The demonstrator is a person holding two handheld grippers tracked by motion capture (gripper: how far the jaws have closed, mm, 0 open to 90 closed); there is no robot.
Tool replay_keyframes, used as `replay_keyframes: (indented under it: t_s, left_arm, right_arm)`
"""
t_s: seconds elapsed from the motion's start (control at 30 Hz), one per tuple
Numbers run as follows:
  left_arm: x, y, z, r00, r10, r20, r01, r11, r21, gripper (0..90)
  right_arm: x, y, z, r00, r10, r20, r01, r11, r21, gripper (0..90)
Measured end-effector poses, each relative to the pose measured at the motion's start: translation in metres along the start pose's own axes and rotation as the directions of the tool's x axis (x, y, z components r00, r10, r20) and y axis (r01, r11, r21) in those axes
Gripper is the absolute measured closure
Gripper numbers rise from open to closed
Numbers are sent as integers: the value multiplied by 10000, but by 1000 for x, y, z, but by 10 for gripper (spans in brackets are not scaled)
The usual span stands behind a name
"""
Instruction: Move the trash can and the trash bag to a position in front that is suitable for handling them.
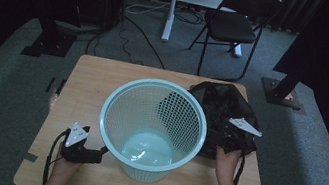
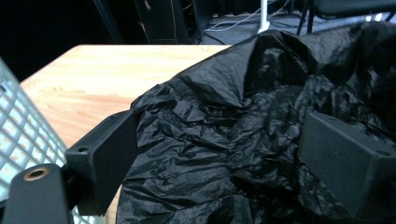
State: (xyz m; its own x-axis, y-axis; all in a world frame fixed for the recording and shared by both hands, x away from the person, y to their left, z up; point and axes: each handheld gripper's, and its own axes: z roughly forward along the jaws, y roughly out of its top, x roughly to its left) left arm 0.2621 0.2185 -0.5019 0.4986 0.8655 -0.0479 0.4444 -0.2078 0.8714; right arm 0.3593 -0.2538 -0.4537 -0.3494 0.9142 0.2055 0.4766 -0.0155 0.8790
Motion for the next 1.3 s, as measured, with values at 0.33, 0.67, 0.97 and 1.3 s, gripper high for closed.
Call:
replay_keyframes:
  t_s: [0.33, 0.67, 0.97, 1.3]
  left_arm:
    - [1, -11, -10, 9993, -374, -33, 373, 9991, -186, 9]
    - [-5, -13, -8, 9993, -374, -2, 374, 9990, -233, 9]
    - [-9, -14, -12, 9991, -352, 226, 357, 9991, -222, 9]
    - [-3, -22, -18, 9986, -519, 62, 521, 9982, -290, 9]
  right_arm:
    - [-14, 4, 11, 9986, 188, 486, -198, 9996, 191, 110]
    - [-46, 27, 69, 9699, 418, 2399, -816, 9840, 1583, 111]
    - [-64, -2, 101, 9503, 406, 3087, -1395, 9419, 3054, 115]
    - [-61, -40, 83, 9664, -669, 2481, -247, 9368, 3490, 348]
